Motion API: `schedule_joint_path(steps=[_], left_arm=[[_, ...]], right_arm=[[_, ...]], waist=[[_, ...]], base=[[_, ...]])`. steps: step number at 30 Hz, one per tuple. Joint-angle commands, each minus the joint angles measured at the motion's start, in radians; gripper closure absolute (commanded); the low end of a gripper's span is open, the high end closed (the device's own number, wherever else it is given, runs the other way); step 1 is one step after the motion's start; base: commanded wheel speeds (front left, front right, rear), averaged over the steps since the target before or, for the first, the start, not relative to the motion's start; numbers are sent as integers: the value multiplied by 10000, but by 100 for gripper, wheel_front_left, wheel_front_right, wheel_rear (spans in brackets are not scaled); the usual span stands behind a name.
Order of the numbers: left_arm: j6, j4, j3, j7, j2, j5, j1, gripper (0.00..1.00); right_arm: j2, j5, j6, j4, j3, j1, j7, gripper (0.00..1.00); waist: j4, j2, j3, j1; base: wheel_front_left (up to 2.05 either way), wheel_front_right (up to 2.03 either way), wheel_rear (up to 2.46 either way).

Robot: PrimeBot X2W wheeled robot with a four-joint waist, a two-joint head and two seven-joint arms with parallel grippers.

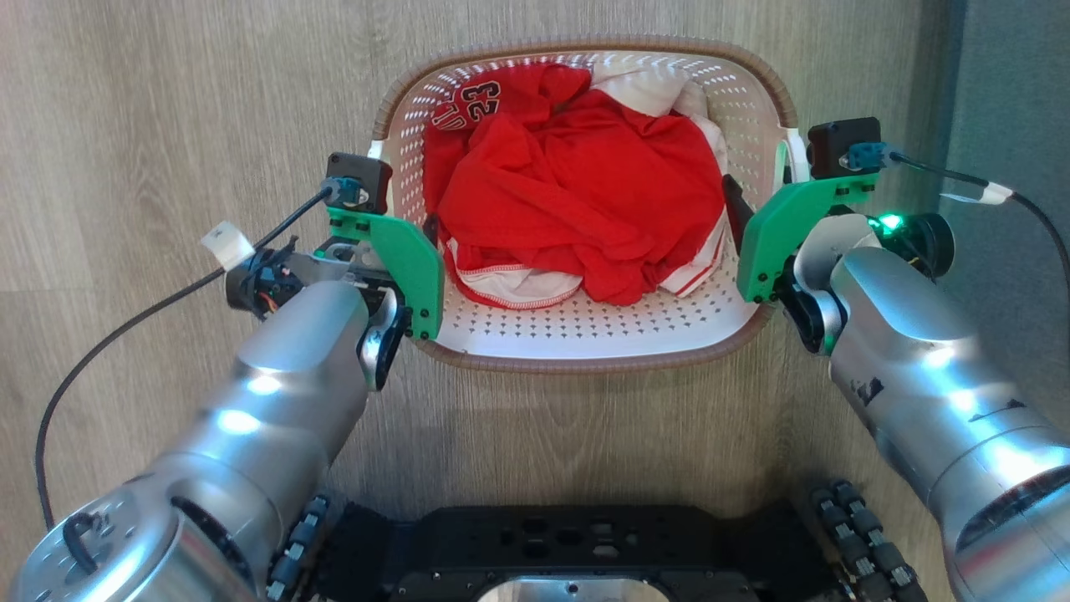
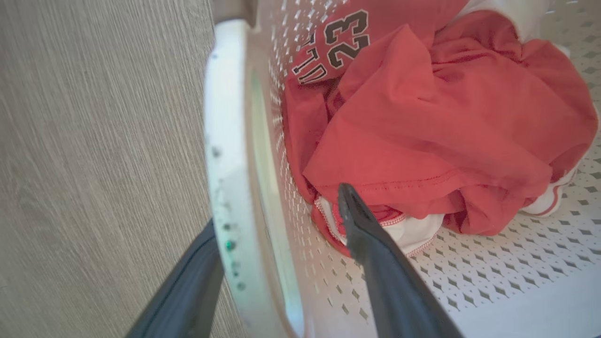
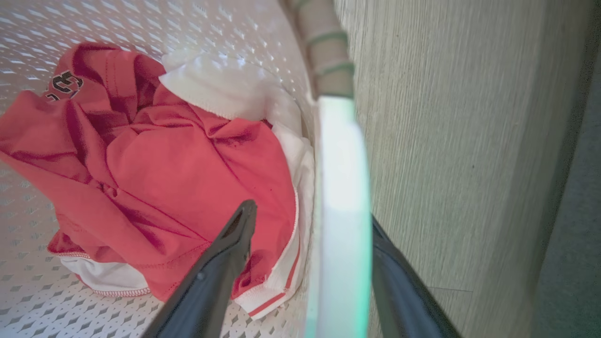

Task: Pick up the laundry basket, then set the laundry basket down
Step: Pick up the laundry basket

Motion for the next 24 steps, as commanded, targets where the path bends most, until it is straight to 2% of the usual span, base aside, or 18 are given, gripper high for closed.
schedule_joint_path(steps=[1, 17, 18, 19, 20, 24], left_arm=[[3, 17, -3, 14, 179, -80, -21, 0], [129, -105, -882, -44, 179, -911, -337, 0], [102, -112, -932, -15, 179, -964, -339, 41], [86, -115, -984, -4, 179, -1003, -346, 74], [78, -116, -1033, 2, 179, -1041, -351, 100], [51, -121, -1195, 33, 179, -1190, -364, 100]], right_arm=[[40, 115, 58, -6, 170, 323, 24, 0], [-99, 985, 58, 163, 916, 71, -56, 0], [-103, 1035, 58, 162, 974, 74, -17, 53], [-119, 1039, 58, 136, 1072, 67, -14, 100], [-135, 1071, 58, 118, 1142, 66, -20, 100], [-188, 1262, 58, 74, 1342, 61, -50, 100]], waist=[[5, -1, 33, 0], [50, -1, 342, 0], [55, -1, 348, 0], [63, -1, 353, 0], [70, -1, 356, 0], [104, -1, 353, 0]], base=[[0, 0, 0], [0, 0, 0], [0, 0, 0], [0, 0, 0], [0, 0, 0], [0, 0, 0]])
